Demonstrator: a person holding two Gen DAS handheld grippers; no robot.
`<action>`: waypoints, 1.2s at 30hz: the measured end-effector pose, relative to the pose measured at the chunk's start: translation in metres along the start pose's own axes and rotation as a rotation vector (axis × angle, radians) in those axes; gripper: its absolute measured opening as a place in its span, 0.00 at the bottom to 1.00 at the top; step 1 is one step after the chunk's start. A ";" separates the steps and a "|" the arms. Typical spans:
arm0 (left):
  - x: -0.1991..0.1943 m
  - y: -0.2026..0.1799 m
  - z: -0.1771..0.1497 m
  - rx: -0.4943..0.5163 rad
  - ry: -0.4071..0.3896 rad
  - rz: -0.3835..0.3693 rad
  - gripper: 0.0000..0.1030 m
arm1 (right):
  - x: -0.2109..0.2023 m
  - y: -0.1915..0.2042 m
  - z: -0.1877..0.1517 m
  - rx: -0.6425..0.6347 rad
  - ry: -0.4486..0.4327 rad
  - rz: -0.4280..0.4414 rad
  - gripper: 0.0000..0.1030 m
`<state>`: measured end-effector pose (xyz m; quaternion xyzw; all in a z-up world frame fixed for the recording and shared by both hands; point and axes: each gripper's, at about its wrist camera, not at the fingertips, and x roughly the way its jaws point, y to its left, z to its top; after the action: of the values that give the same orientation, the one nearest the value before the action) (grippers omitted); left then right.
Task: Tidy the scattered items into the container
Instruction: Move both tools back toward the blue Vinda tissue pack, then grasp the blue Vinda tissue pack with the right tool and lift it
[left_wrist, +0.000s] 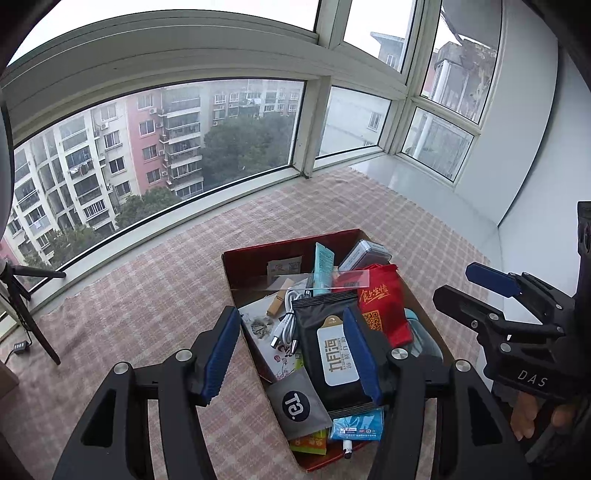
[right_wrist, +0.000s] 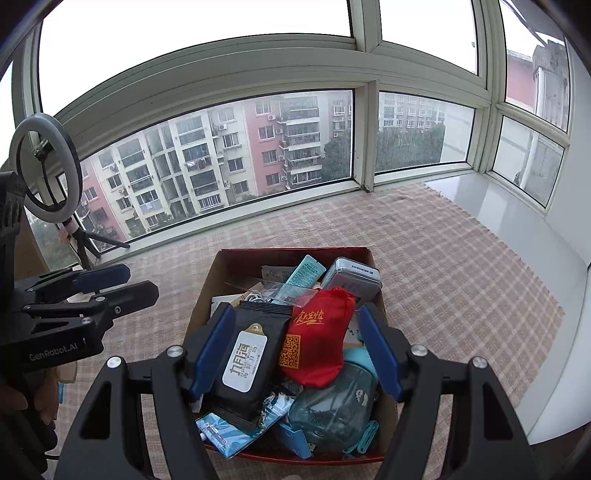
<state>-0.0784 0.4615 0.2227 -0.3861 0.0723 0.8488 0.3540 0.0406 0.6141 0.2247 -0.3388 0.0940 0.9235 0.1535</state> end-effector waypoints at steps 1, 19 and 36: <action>-0.006 0.002 -0.004 0.000 -0.002 0.004 0.55 | -0.003 0.005 -0.002 -0.004 -0.001 0.006 0.66; -0.133 0.127 -0.111 -0.151 -0.028 0.236 0.59 | -0.025 0.167 -0.040 -0.133 0.021 0.221 0.66; -0.228 0.311 -0.248 -0.432 0.039 0.489 0.59 | 0.009 0.356 -0.089 -0.316 0.128 0.427 0.66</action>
<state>-0.0302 0.0092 0.1654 -0.4395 -0.0121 0.8969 0.0483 -0.0361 0.2584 0.1769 -0.3886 0.0277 0.9149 -0.1059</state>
